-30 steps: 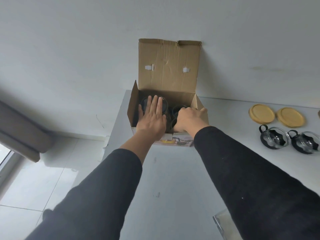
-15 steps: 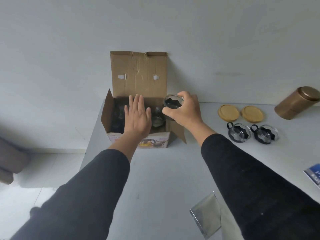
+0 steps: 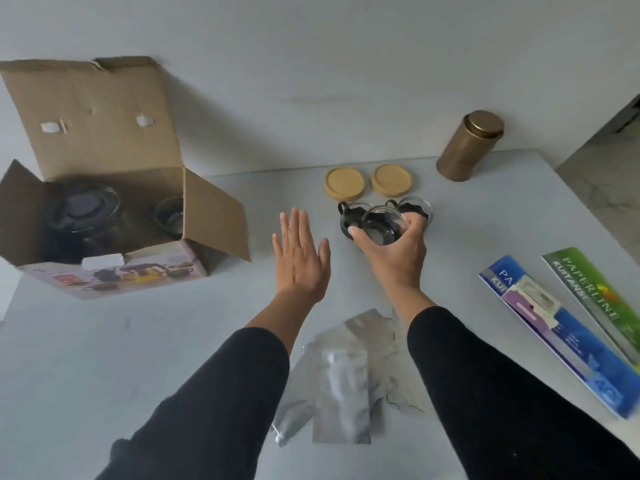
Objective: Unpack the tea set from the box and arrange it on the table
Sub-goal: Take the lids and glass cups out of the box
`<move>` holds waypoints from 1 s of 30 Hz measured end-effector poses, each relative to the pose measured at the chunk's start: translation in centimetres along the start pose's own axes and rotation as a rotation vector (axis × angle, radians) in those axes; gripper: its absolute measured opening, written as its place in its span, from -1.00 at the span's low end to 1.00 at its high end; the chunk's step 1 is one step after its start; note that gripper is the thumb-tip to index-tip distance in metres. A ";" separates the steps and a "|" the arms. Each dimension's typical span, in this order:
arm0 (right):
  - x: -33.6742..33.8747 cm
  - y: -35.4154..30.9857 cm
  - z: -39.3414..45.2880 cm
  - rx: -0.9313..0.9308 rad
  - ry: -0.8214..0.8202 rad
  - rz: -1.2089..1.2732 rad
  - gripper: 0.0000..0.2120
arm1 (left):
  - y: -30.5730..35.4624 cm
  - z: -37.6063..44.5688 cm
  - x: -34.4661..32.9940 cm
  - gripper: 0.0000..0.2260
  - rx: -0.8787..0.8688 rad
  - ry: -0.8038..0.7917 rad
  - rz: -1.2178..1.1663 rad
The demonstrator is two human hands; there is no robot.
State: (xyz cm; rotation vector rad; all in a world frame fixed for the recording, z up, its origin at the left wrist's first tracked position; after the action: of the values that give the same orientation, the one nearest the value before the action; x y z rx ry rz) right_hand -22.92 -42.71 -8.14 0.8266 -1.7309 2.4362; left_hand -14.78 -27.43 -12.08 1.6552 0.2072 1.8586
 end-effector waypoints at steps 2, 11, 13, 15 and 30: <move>1.5 3.0 1.1 -0.009 0.002 -0.026 -0.23 | 0.9 -1.5 -3.1 -0.43 0.051 -0.059 0.041; 3.0 10.9 4.2 -0.017 -0.014 -0.081 -0.13 | 1.5 -3.5 -10.2 -0.16 0.239 -0.170 0.195; 3.1 11.5 4.8 -0.016 -0.002 -0.079 -0.14 | 1.3 -3.4 -10.7 -0.13 0.268 -0.169 0.223; 3.2 12.0 5.3 -0.028 0.010 -0.082 -0.14 | 1.2 -3.3 -11.0 -0.13 0.280 -0.175 0.251; 2.2 12.9 6.6 -0.042 -0.035 -0.079 -0.12 | 1.3 -3.2 -11.3 -0.17 0.264 -0.217 0.335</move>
State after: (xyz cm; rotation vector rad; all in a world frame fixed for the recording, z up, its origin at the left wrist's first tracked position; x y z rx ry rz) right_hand -26.45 -54.00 -16.79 0.9196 -1.7197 2.3404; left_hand -18.09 -33.74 -21.51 2.1693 0.0885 1.9339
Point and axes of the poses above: each hand's wrist, its own z-axis towards the middle knuckle, its own x-axis out of the back of the hand, y = z × x, the point moved 7 cm from there along z, towards the middle knuckle, and after that the axes turned 12 degrees about y, right-handed, at the moved point
